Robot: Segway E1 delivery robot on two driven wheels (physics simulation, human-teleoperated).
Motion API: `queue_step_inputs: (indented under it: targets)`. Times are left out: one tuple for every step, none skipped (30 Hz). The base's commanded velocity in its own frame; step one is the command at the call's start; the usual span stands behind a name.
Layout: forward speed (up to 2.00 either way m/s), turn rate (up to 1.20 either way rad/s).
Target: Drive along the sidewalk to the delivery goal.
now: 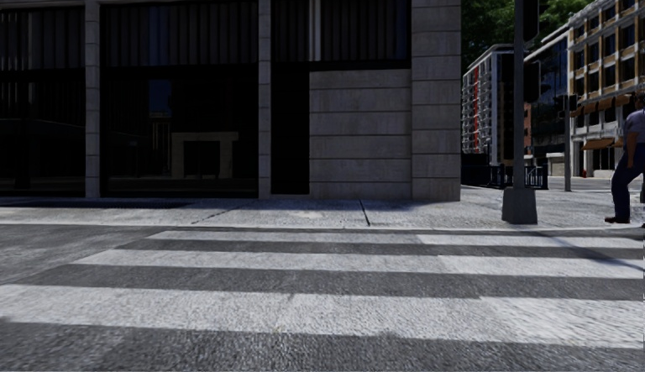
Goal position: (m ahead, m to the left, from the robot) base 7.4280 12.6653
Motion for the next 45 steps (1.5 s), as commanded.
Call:
queue_step_inputs:
  targets:
    - [2.0,0.21]
    - [2.0,0.21]
    - [2.0,0.21]
    - [2.0,0.21]
    - [2.0,0.21]
    - [2.0,0.21]
    - [2.0,0.21]
    - [2.0,0.21]
    - [2.0,0.21]
    - [2.0,0.21]
    - [2.0,0.21]
    - [2.0,0.21]
    - [2.0,0.21]
    - [2.0,0.21]
    - [2.0,0.21]
    - [2.0,0.21]
    - [2.0,0.21]
    - [2.0,0.22]
    - [2.0,0.22]
    - [2.0,0.22]
    - [2.0,0.22]
    - [2.0,0.22]
    - [2.0,0.22]
    - [2.0,0.22]
    - [2.0,0.22]
    - [2.0,0.22]
    - [2.0,0.22]
    - [2.0,0.22]
    - [2.0,0.24]
    - [2.0,0.26]
    - [2.0,0.27]
    - [2.0,0.27]
    - [2.0,0.27]
    - [2.0,0.28]
    - [2.0,0.28]
    - [2.0,0.29]
    - [2.0,0.33]
    - [2.0,0.33]
    - [2.0,0.34]
    - [2.0,0.35]
    - [2.0,0.35]
    - [2.0,0.38]
    - [2.0,0.38]
    - [2.0,0.38]
    - [2.0,0.38]
